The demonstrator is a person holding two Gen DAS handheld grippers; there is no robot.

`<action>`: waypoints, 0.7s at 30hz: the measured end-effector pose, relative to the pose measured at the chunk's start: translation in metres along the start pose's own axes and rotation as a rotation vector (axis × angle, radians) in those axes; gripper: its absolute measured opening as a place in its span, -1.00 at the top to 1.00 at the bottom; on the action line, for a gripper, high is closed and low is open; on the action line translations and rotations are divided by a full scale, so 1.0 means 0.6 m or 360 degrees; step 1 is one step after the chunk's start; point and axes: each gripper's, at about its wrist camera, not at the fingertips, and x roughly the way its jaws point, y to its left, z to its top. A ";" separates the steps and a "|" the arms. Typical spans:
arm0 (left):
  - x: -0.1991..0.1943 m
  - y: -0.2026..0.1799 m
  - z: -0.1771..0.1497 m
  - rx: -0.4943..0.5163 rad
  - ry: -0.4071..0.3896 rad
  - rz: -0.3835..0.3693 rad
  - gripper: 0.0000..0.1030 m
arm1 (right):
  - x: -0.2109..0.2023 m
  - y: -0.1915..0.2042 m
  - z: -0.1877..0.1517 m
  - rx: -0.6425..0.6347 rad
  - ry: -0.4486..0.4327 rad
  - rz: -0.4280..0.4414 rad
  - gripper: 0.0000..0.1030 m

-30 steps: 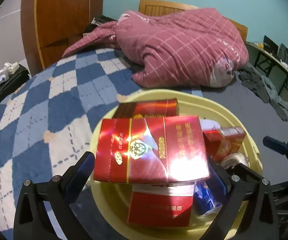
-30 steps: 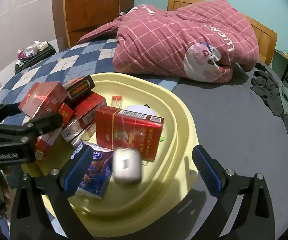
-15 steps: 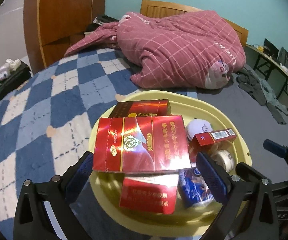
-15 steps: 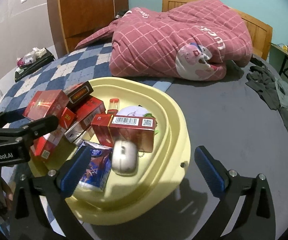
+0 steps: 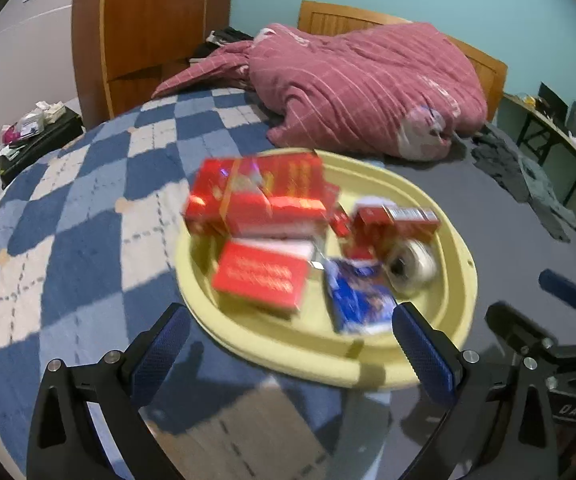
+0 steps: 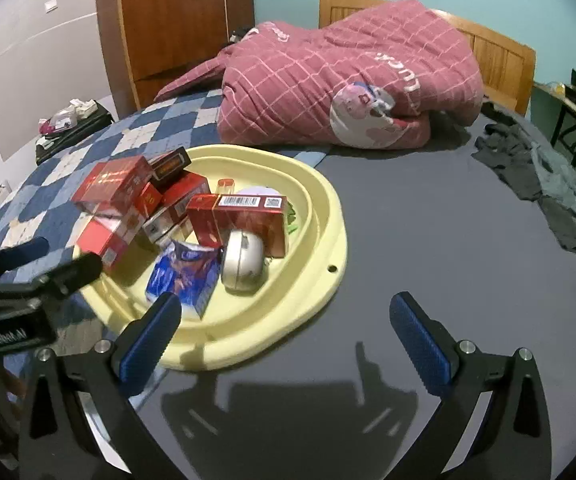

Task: Organize objects

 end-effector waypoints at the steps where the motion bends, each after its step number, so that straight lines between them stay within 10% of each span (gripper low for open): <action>1: -0.006 -0.005 -0.005 0.0020 -0.0025 -0.0007 -0.99 | -0.006 -0.005 -0.007 0.0011 -0.0009 0.0002 -1.00; 12: -0.063 -0.027 -0.055 0.0143 -0.0403 0.0081 -0.99 | 0.005 -0.024 -0.069 0.0055 -0.0204 -0.0010 -1.00; 21: -0.023 -0.078 -0.090 0.0344 -0.0277 0.0110 -0.99 | 0.023 -0.049 -0.078 0.0186 -0.0149 -0.0024 -1.00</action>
